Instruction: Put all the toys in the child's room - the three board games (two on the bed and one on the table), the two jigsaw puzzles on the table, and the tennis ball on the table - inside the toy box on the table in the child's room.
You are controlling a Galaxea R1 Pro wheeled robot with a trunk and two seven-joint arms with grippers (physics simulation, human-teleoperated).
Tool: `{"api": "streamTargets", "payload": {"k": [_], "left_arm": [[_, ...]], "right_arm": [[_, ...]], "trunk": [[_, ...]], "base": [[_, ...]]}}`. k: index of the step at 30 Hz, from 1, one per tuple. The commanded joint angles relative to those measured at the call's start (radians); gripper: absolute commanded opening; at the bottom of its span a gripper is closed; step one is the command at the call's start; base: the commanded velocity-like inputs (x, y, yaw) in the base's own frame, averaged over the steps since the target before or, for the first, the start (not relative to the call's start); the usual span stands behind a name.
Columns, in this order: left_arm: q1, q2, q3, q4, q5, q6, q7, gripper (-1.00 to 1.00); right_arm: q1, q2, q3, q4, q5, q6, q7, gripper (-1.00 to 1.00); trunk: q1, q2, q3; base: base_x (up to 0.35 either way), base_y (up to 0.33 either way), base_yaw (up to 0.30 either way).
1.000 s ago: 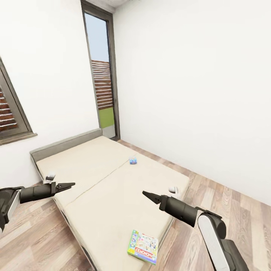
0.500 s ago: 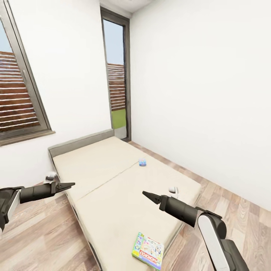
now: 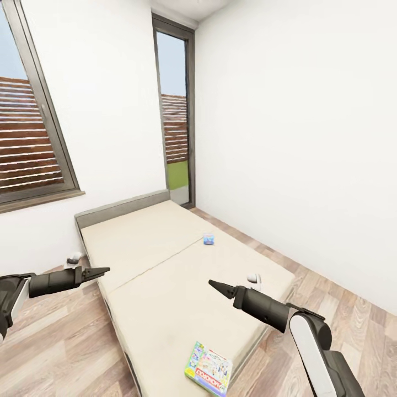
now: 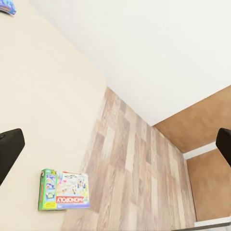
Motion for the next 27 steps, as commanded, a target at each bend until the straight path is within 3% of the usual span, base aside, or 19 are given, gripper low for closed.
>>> {"api": "streamTargets", "payload": {"k": [1,27], "left_arm": [[-0.001,0.000,0.001,0.000,-0.001,0.011,-0.004,1.00],[-0.001,-0.007,0.000,0.000,-0.001,0.011,-0.003,1.00]], "right_arm": [[-0.001,0.000,-0.001,0.000,-0.002,0.005,0.001,1.00],[-0.001,0.001,-0.001,-0.001,-0.002,0.005,0.001,1.00]], "trunk": [[0.001,-0.002,-0.002],[0.001,-0.002,-0.002]], "base": [[0.000,-0.292,0.003],[0.000,-0.301,0.015]]}}
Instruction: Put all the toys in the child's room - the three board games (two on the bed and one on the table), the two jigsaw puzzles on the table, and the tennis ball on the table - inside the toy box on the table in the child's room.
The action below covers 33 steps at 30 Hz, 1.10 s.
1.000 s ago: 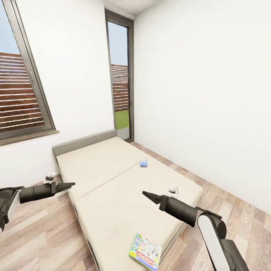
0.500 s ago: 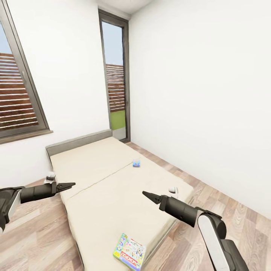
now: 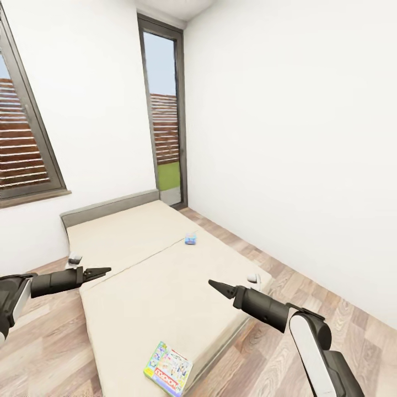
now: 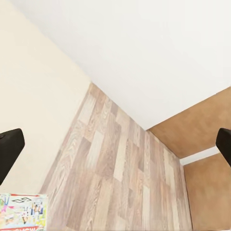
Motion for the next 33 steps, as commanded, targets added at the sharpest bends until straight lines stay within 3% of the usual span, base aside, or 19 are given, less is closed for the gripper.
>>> {"api": "streamTargets", "payload": {"k": [1,9,20,33], "left_arm": [[-0.001,0.000,0.000,0.000,-0.001,0.011,-0.004,1.00],[-0.001,0.000,0.001,0.000,-0.002,0.011,-0.004,1.00],[-0.001,-0.006,0.001,0.000,-0.001,0.011,0.016,1.00],[-0.001,-0.007,0.001,0.000,-0.001,0.011,0.019,1.00]], "right_arm": [[-0.001,0.000,-0.001,0.000,-0.002,0.005,0.001,1.00],[-0.001,-0.005,-0.001,0.001,-0.002,0.005,0.000,1.00],[-0.001,-0.001,-0.001,-0.001,-0.002,0.005,0.001,1.00],[-0.001,0.001,0.000,-0.001,-0.002,0.005,0.000,1.00]], "trunk": [[0.001,-0.002,-0.002],[0.001,-0.002,-0.001],[0.001,-0.002,-0.001],[0.001,-0.002,0.000]], "base": [[0.000,-0.302,0.097],[0.000,-0.232,0.117],[0.000,-0.023,0.031],[0.000,-0.184,0.256]]}}
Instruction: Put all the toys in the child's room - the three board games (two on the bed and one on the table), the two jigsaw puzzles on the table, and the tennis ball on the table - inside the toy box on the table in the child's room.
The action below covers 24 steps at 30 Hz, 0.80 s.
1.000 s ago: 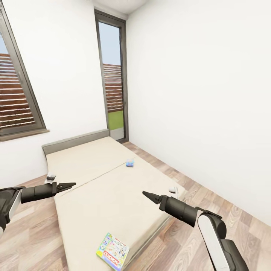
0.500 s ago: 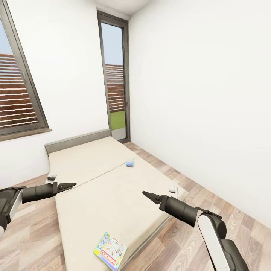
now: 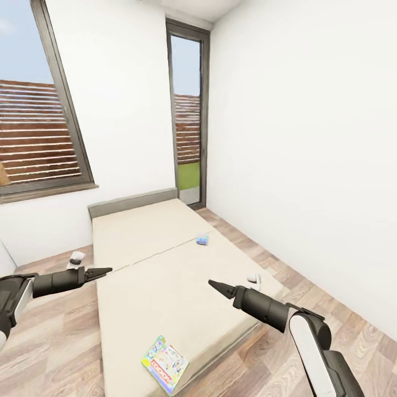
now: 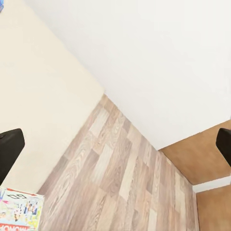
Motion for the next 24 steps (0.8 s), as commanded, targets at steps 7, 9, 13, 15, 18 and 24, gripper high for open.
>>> {"api": "streamTargets", "payload": {"k": [7,9,13,15,18,24], "left_arm": [[-0.001,0.000,0.001,0.000,-0.001,0.011,-0.004,1.00],[-0.001,0.000,0.001,0.000,-0.001,0.012,-0.004,1.00],[-0.001,0.000,0.001,0.000,-0.001,0.012,-0.004,1.00],[-0.001,0.000,0.001,0.000,-0.001,0.012,-0.004,1.00],[-0.001,0.000,0.001,0.000,-0.001,0.011,-0.004,1.00],[-0.001,0.000,0.001,0.000,-0.001,0.012,-0.004,1.00]], "right_arm": [[-0.001,0.000,-0.001,0.000,-0.002,0.005,0.001,1.00],[-0.001,0.000,-0.001,0.000,-0.002,0.005,0.001,1.00],[-0.001,0.000,-0.001,0.000,-0.002,0.005,0.001,1.00],[-0.001,0.000,-0.001,0.000,-0.002,0.005,0.000,1.00],[-0.001,0.000,-0.001,0.000,-0.001,0.005,0.000,1.00],[-0.001,0.000,-0.001,0.000,-0.001,0.005,0.000,1.00]], "trunk": [[0.001,-0.002,-0.002],[0.001,-0.002,-0.002],[0.001,-0.002,-0.002],[0.001,-0.002,-0.002],[0.001,-0.002,-0.002],[0.001,-0.002,-0.002]], "base": [[0.000,-0.198,0.289],[0.000,-0.039,0.290],[0.000,-0.015,0.290],[0.000,-0.005,0.290],[0.000,-0.002,0.290],[0.000,0.000,0.290]]}}
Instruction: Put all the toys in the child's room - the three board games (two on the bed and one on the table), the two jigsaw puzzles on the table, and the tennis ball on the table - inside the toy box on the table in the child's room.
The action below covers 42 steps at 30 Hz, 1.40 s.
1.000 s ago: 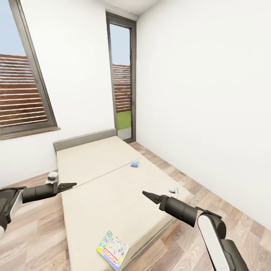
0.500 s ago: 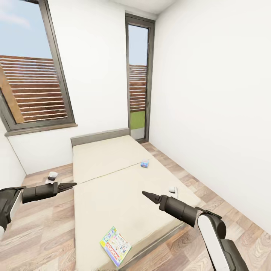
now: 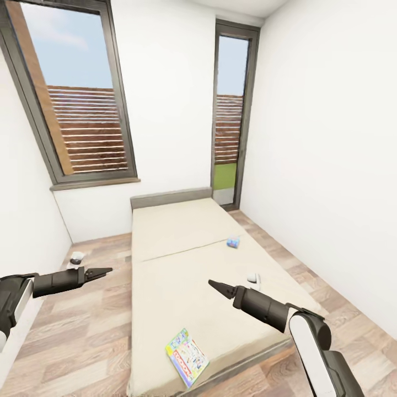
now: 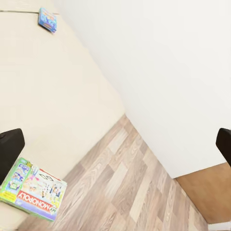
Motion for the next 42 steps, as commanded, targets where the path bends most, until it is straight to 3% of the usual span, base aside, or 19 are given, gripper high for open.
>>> {"api": "streamTargets", "payload": {"k": [1,18,42], "left_arm": [[-0.001,0.000,0.001,0.000,-0.001,0.010,-0.004,1.00],[-0.001,0.000,0.001,0.000,-0.001,0.011,-0.004,1.00],[-0.001,-0.002,0.001,0.000,-0.001,0.011,-0.003,1.00]], "right_arm": [[-0.001,0.000,-0.001,-0.001,-0.002,0.006,0.001,1.00],[-0.001,0.000,-0.001,-0.001,-0.001,0.005,0.002,1.00],[-0.001,0.000,-0.003,0.001,0.020,0.006,-0.006,1.00]], "trunk": [[0.001,-0.002,-0.002],[0.001,-0.002,-0.002],[0.001,-0.002,-0.002]], "base": [[0.000,0.000,0.290],[-0.018,0.026,0.281],[-0.036,0.042,0.020]]}}
